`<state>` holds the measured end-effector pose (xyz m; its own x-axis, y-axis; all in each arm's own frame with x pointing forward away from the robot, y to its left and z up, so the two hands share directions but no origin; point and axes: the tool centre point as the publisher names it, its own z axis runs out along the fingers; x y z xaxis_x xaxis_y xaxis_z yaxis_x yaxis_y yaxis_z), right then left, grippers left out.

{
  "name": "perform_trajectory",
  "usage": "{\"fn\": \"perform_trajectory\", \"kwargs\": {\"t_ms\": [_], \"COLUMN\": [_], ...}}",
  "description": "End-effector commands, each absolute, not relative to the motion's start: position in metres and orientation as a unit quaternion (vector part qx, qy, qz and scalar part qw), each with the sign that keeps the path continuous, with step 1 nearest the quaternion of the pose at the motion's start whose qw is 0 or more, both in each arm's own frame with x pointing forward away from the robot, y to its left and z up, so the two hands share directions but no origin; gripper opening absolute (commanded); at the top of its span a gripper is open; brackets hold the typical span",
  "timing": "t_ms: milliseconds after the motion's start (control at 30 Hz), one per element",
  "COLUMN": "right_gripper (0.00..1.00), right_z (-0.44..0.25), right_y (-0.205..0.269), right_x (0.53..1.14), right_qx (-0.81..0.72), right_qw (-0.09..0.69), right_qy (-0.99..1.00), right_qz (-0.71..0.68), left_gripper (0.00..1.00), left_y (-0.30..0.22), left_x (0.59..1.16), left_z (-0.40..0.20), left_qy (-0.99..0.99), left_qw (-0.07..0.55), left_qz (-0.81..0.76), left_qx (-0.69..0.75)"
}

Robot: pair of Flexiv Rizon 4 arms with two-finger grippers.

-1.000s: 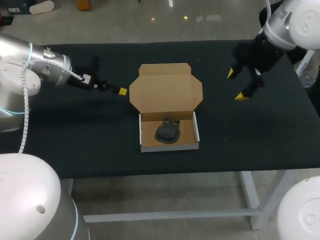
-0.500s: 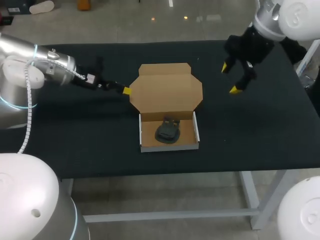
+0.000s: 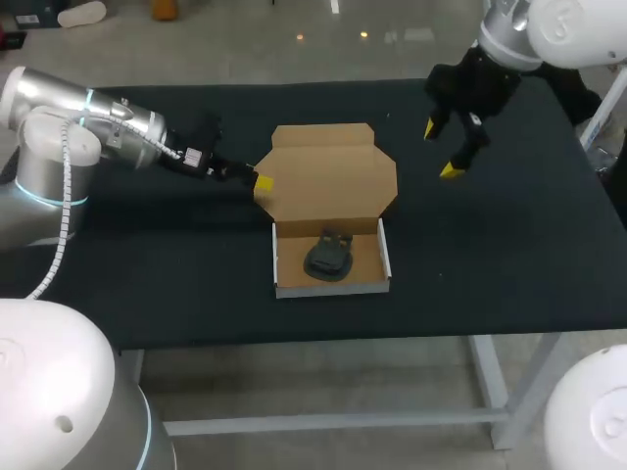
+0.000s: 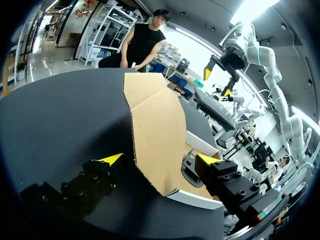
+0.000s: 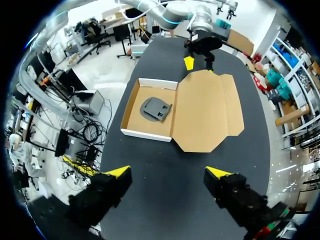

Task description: Assemble the packaging by folding the flat box into shape, placing the metal phone stand inside, and closing the box properly

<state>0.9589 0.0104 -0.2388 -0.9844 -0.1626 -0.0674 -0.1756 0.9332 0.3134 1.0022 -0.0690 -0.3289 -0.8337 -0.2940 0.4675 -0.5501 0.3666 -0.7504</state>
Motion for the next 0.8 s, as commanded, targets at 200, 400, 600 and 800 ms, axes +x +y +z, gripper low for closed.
{"fn": "perform_trajectory", "kwargs": {"t_ms": [200, 400, 600, 800], "right_gripper": [1.0, 1.0, 1.0, 1.0], "right_z": [-0.235, -0.232, -0.23, -0.228], "right_y": [0.017, 0.021, 0.026, 0.03], "right_x": [0.961, 0.96, 0.961, 0.961], "right_qx": [-0.091, -0.095, -0.1, -0.104], "right_qw": [0.011, 0.012, 0.013, 0.013], "right_qy": [0.983, 0.983, 0.983, 0.983], "right_qz": [0.156, 0.154, 0.151, 0.148], "left_gripper": [0.87, 0.8, 0.49, 0.45], "left_y": [-0.078, -0.083, -0.088, -0.093], "left_x": [1.001, 0.996, 0.992, 0.987], "left_z": [-0.33, -0.331, -0.331, -0.329], "left_qy": [-0.821, -0.823, -0.823, -0.824], "left_qw": [0.145, 0.148, 0.148, 0.145], "left_qz": [0.502, 0.503, 0.507, 0.511], "left_qx": [0.23, 0.218, 0.209, 0.196]}}
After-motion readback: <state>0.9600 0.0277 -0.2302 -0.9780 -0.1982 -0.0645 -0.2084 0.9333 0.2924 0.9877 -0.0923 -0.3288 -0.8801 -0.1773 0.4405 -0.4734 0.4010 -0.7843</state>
